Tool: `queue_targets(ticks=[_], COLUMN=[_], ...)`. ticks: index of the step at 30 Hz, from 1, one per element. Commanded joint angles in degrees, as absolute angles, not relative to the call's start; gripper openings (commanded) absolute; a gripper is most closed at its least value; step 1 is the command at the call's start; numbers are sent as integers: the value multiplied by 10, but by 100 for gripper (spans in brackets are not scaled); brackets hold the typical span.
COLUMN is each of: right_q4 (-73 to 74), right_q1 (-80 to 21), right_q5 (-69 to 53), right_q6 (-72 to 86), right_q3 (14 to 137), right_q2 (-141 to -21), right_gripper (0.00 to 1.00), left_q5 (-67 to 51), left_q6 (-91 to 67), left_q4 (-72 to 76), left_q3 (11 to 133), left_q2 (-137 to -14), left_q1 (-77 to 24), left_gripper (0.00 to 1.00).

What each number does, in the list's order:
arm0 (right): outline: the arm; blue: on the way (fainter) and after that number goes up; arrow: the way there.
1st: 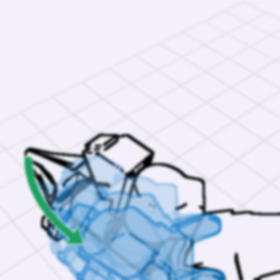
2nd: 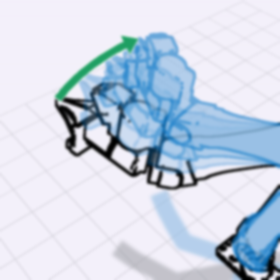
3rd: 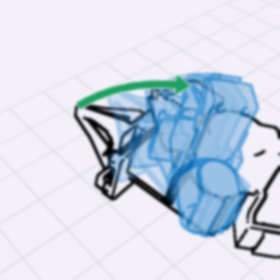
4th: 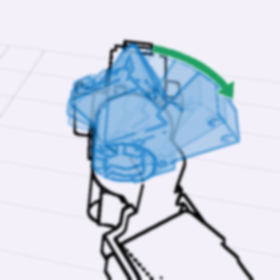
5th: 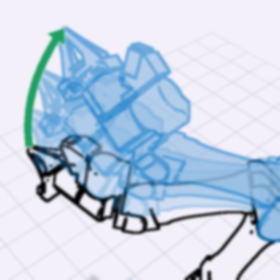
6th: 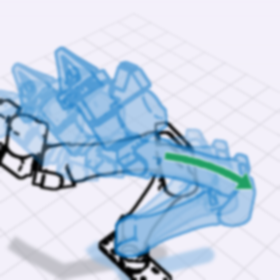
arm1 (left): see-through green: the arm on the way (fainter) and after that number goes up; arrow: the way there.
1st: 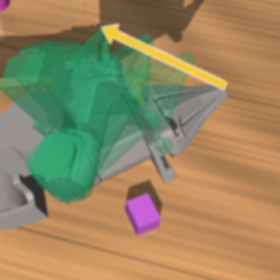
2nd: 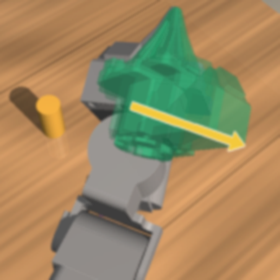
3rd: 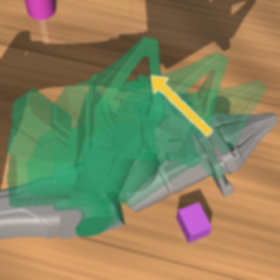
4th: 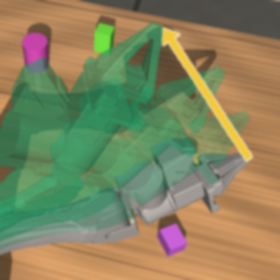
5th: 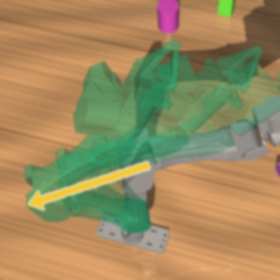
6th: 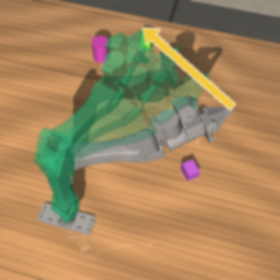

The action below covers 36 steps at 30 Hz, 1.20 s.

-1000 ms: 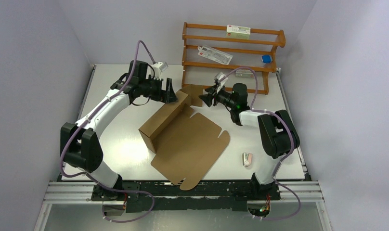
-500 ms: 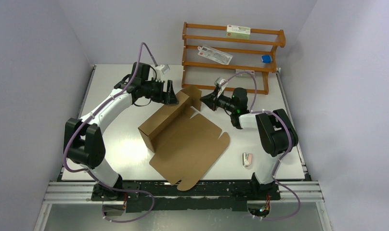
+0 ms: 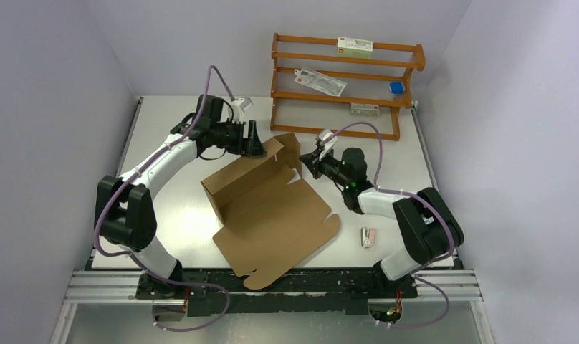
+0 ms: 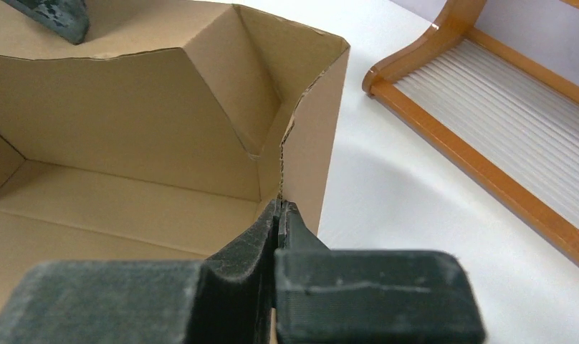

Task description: Fold the paper box

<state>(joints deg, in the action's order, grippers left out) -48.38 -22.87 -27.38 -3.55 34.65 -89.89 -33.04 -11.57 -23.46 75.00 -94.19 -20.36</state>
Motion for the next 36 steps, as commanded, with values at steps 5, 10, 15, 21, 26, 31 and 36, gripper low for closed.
queue_targets(ticks=[5, 10, 15, 21, 26, 31, 36], right_q4=[-475, -474, -454, -473, -494, -526, -552], right_q1=[-329, -343, -365, -427, -465, -488, -488], right_q5=[-58, -10, -8, 52, 68, 84, 106], right_q6=[-62, -13, 24, 54, 66, 61, 32], right_q3=[306, 269, 255, 242, 260, 281, 289], right_q2=[-830, -791, -759, -752, -786, -831, -858], right_gripper=[0, 0, 0, 0, 0, 0, 5], left_q5=[-303, -289, -250, -227, -231, -252, -271], left_q6=[-126, -124, -120, -133, -131, -128, -121], left_q4=[-222, -222, -223, -206, -203, -193, -194], left_q3=[720, 711, 704, 691, 691, 686, 688], left_q2=[-931, -919, -905, -893, -896, -891, -892], left_q1=[-206, -213, -236, -252, -266, -268, -268], left_gripper=[72, 70, 69, 69, 69, 71, 72])
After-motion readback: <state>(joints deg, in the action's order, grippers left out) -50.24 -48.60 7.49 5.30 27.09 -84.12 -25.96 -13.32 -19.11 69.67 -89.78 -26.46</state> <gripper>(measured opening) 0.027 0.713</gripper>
